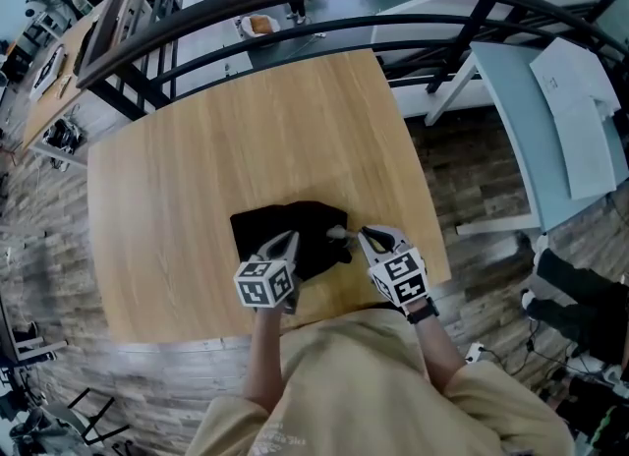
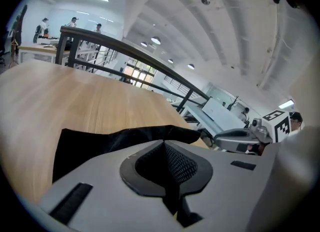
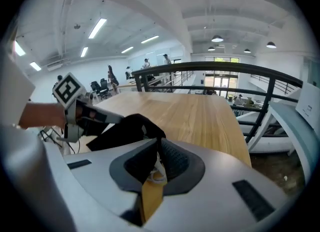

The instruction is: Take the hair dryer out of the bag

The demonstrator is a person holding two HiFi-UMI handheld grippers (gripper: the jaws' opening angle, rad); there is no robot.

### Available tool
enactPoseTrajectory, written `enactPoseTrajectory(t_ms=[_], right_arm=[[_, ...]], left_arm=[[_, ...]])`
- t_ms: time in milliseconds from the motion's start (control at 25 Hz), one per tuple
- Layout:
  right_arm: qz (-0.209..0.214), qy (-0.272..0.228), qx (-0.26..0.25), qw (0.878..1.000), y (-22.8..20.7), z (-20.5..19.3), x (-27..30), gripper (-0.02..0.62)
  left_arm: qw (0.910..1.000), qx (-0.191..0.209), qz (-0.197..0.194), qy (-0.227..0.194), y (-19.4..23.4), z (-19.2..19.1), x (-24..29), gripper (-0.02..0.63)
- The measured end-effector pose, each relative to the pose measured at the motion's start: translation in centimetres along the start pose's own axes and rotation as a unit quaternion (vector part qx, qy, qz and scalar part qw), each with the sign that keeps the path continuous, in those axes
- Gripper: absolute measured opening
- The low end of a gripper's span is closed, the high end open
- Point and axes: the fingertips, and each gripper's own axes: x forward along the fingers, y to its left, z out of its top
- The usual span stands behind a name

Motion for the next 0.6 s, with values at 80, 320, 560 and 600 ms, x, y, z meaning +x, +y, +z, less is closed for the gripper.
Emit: enactPoseTrajectory(t_ms=[80,320,560,600], right_arm=[[0.029,0.014,-0.022,0.999,0.6,-0.9,1.0,0.015],[0.115,0.027,-0.129,0.985,4.5,-0.7,4.3,0.015],[0.147,0.084,-0.189,0.967,4.1,-2.7,7.4,0.017],[0.156,0.094,-0.198,0.963,4.2,-3.1,7.7,0.019]], left_arm=[[1.0000,-0.003,0.003,-0.002,0.2,0.0,-0.4,0.017],[0.9999,-0.005,0.006,-0.008,0.5,0.3,-0.7,0.017],[1.0000,-0.008,0.002,-0.005,0.2,0.1,-0.7,0.017],[1.0000,-0.009,0.002,-0.004,0.2,0.0,-0.7,0.017]])
